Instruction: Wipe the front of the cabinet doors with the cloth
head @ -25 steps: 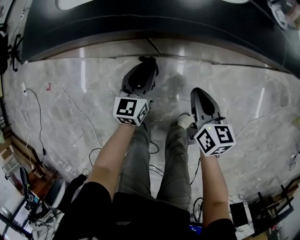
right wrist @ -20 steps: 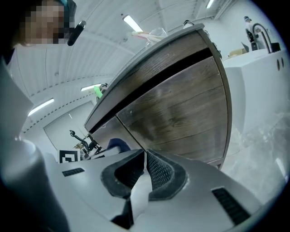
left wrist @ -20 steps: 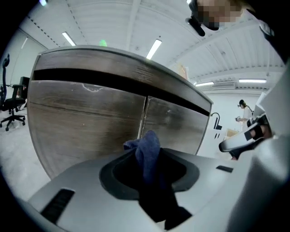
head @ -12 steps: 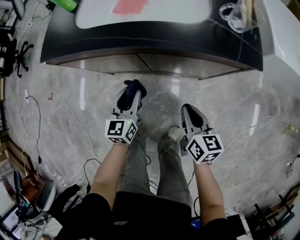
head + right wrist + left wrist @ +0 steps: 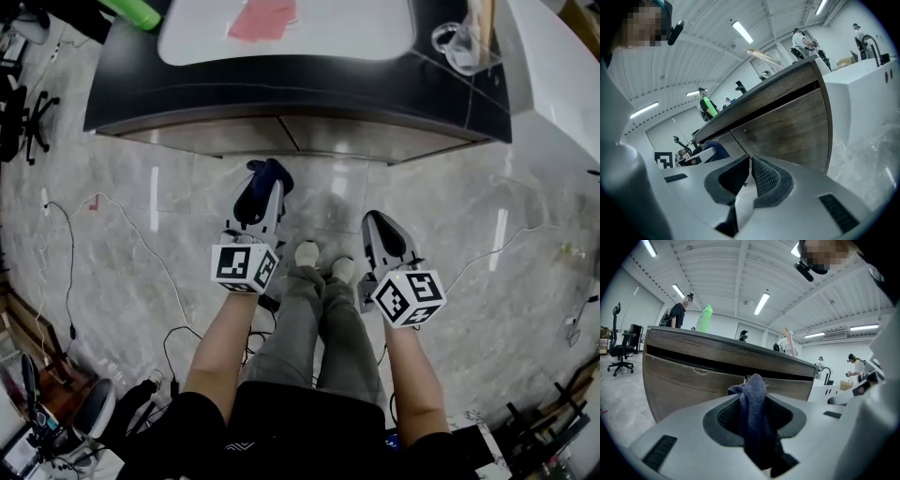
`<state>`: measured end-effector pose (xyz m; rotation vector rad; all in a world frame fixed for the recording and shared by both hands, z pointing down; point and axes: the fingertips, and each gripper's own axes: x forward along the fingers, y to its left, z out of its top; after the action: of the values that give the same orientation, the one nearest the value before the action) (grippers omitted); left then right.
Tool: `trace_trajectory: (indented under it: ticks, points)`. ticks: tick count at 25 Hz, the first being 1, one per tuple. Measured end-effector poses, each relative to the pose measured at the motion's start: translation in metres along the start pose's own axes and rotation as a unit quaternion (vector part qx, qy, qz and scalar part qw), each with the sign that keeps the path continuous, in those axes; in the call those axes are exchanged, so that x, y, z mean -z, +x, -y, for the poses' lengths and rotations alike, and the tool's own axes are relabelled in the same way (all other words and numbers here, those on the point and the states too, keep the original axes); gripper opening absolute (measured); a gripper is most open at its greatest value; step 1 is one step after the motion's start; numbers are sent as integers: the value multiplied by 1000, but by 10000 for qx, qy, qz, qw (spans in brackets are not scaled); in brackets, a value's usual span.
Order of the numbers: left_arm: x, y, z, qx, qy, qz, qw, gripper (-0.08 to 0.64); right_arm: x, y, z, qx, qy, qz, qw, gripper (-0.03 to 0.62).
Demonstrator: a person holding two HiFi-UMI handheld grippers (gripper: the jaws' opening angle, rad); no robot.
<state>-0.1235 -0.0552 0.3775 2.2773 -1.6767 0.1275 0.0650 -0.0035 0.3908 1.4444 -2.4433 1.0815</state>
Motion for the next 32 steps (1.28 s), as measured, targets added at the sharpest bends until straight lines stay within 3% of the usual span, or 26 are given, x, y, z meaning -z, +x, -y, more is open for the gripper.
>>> trace_trajectory:
  ticks: [8, 16, 23, 32]
  points:
    - [-15, 31, 3, 322, 171, 173, 9992, 130, -10, 13, -6, 2, 20, 253, 9997, 41]
    - [-23, 58, 19, 132, 210, 383, 9990, 130, -20, 7, 20, -170, 15, 254, 9995, 41]
    - [-17, 87, 54, 40, 248, 462, 9986, 130, -25, -24, 65, -109, 109, 297, 9994, 41]
    - [-10, 113, 133, 352, 360, 550, 9972, 130, -41, -64, 124, 124, 304, 570, 9978, 41]
